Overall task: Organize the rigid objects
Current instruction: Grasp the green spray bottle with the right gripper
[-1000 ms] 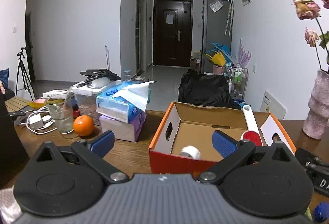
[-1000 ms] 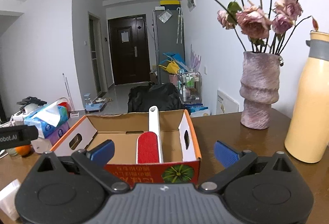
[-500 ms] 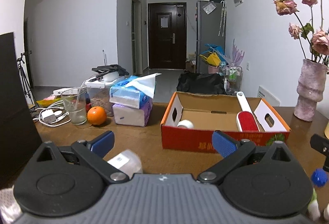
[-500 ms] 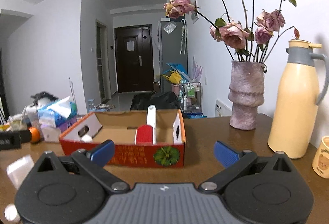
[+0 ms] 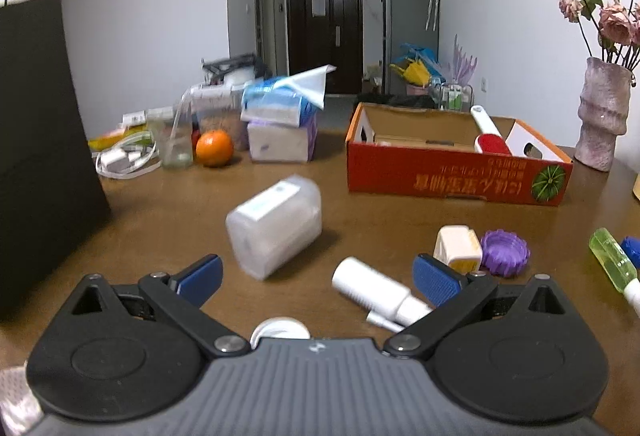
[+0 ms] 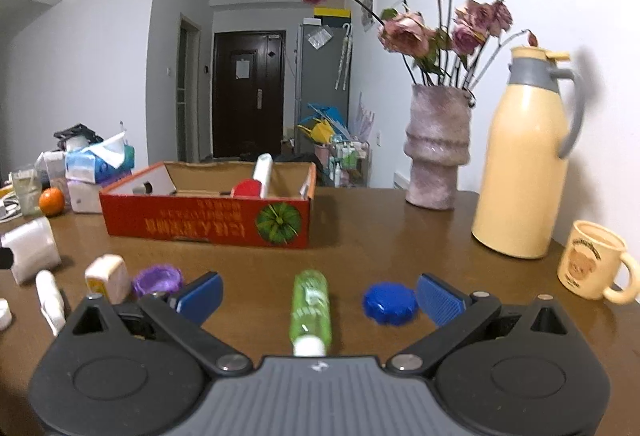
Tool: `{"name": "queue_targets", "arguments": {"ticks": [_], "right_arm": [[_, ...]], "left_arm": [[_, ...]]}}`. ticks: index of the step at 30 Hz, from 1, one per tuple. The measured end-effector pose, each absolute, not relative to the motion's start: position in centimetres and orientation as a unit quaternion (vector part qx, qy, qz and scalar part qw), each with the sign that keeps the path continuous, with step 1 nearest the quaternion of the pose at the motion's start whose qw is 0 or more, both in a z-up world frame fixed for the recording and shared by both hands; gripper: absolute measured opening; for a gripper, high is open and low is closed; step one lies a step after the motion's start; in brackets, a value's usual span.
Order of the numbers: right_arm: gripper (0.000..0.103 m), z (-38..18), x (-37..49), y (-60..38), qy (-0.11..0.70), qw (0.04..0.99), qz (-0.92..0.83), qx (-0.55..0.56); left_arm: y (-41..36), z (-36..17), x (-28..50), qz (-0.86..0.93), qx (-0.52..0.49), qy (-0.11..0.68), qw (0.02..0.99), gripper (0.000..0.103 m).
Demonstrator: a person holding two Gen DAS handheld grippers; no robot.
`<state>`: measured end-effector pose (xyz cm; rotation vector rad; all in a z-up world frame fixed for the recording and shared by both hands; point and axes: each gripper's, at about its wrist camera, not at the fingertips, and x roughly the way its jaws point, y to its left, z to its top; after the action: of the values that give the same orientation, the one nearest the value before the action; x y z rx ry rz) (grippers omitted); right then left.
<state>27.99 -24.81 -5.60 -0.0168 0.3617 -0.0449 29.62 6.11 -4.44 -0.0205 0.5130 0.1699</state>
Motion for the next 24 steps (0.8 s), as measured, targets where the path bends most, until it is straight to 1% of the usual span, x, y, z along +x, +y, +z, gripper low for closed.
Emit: {"name": "queue_targets", "arguments": {"ticks": [10, 12, 13, 15, 16, 20, 21, 24], "right_arm": [[0.102, -7.3, 27.6, -26.5, 0.204, 0.978, -0.026, -0.025], [0.1, -7.5, 28.3, -26.2, 0.212, 0.977, -0.014, -0.032], [0.096, -7.6, 28.9, -26.0, 0.22, 0.975, -0.009, -0.036], [0.095, -7.9, 30.1, -25.5, 0.234, 0.971, -0.003, -0.039], [0.093, -8.1, 30.8, -25.4, 0.241, 0.97, -0.002, -0.036], [0.076, -8.9, 33.8, -24.7, 0.271, 0.962, 0.003, -0.034], [0.074, -9.1, 34.7, -24.6, 0.279, 0.96, -0.002, -0.033], [0.058, -10.0, 36.9, -24.8, 0.315, 0.949, -0.011, -0.018]], "left_arm": [[6.9, -5.5, 29.5, 0.08, -0.02, 0.274, 0.958, 0.103], [6.7, -5.7, 29.6, 0.077, -0.017, 0.277, 0.958, 0.103], [6.6, -5.8, 29.7, 0.074, -0.015, 0.279, 0.957, 0.103], [6.4, -6.0, 29.9, 0.071, -0.012, 0.283, 0.957, 0.103], [6.3, -6.1, 29.9, 0.07, -0.011, 0.283, 0.956, 0.103], [6.2, -6.5, 30.3, 0.064, -0.01, 0.291, 0.954, 0.103], [6.2, -6.6, 30.4, 0.063, -0.01, 0.294, 0.954, 0.103], [6.1, -6.9, 30.7, 0.059, -0.009, 0.299, 0.952, 0.103]]}}
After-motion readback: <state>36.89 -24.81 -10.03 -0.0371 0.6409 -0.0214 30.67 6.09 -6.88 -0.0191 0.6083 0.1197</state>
